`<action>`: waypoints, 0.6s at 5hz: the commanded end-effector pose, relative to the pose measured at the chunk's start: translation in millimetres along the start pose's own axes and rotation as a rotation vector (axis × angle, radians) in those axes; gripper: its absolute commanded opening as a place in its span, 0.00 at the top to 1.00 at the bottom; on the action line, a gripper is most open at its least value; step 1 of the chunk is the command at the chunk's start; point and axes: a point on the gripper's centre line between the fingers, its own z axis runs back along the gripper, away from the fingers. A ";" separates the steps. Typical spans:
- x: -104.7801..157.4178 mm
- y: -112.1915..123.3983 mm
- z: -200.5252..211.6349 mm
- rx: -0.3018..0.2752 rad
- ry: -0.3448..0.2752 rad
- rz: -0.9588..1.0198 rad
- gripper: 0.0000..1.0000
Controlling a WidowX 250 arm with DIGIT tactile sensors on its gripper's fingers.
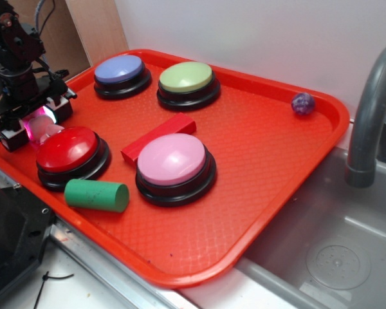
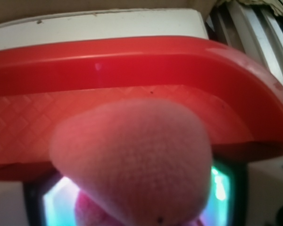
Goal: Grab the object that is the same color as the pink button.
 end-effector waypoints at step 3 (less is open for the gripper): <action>-32.4 -61.1 136.4 -0.239 0.250 -0.710 1.00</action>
